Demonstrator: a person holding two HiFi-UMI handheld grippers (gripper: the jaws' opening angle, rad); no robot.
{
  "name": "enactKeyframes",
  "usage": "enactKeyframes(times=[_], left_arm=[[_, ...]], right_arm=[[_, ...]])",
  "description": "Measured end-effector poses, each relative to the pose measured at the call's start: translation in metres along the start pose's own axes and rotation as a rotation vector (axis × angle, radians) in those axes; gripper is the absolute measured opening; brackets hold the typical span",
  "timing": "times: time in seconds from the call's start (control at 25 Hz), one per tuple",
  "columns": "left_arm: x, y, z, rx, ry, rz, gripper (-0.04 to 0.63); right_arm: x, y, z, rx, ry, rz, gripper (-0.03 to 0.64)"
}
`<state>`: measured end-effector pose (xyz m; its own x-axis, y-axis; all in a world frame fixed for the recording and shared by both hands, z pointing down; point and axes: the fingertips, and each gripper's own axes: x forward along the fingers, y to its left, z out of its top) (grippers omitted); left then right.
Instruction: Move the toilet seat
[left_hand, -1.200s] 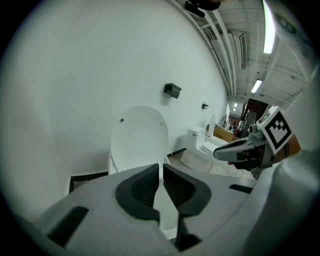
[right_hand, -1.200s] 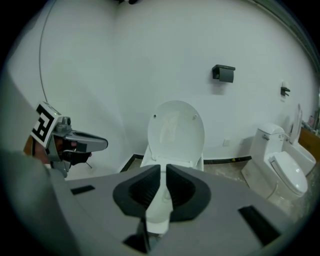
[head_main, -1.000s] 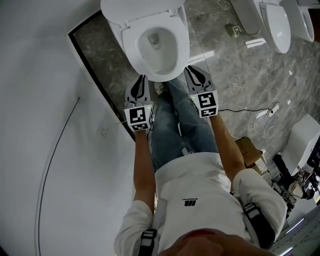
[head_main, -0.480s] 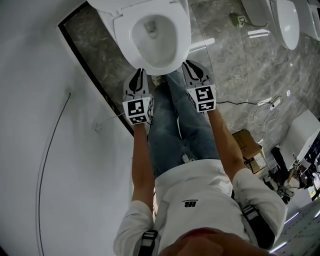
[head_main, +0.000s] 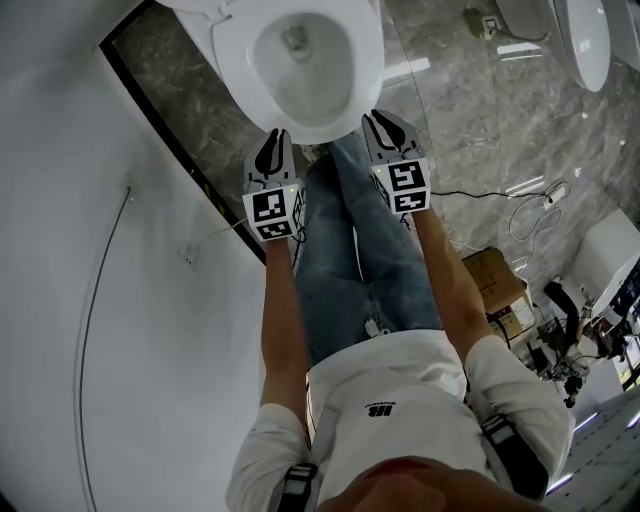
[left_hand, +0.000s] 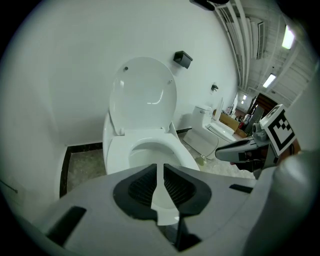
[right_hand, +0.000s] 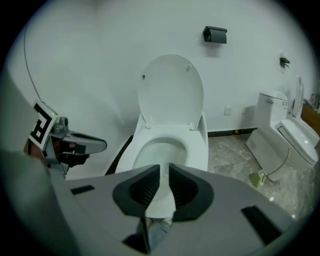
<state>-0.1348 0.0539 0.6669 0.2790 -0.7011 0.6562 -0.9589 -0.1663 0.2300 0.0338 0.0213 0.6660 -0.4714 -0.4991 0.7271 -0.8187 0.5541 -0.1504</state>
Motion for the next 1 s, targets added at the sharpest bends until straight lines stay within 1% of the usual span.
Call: enactKeyframes(times=[0.16,0.2,0.24,0.28,0.48,0.52,0.56,0.64,0.8,1.0], left_arm=[[0.008,0.005,-0.014,-0.015,0.024,0.004,0.035],[0.010,0.007,-0.017,-0.019,0.029,0.006,0.035],[0.012,0.009,-0.020,-0.024,0.035,0.007,0.035],[0.015,0.011,-0.024,-0.029,0.042,0.008,0.035],[0.026,0.018,-0.045,-0.052,0.083,0.023,0.040],[0.027,0.019,-0.050,-0.061,0.091,0.029,0.063],[0.029,0.021,-0.054,-0.070,0.099,0.035,0.104],[0.030,0.024,-0.061,-0.091,0.109,0.050,0.106],[0.031,0.033,-0.076,-0.129,0.131,0.090,0.137],[0.036,0.041,-0.104,-0.184,0.187,0.115,0.196]], right_arm=[[0.008,-0.004,-0.014,0.026,0.023,-0.008,0.043],[0.010,-0.006,-0.018,0.032,0.029,-0.010,0.053],[0.013,-0.007,-0.021,0.038,0.035,-0.013,0.083],[0.016,-0.008,-0.024,0.044,0.042,-0.016,0.095],[0.030,-0.017,-0.047,0.080,0.084,-0.034,0.114],[0.033,-0.019,-0.051,0.089,0.093,-0.036,0.118],[0.035,-0.020,-0.056,0.099,0.103,-0.039,0.121],[0.038,-0.023,-0.065,0.118,0.123,-0.045,0.121],[0.043,-0.027,-0.082,0.160,0.158,-0.048,0.135],[0.053,-0.026,-0.100,0.218,0.203,-0.030,0.199]])
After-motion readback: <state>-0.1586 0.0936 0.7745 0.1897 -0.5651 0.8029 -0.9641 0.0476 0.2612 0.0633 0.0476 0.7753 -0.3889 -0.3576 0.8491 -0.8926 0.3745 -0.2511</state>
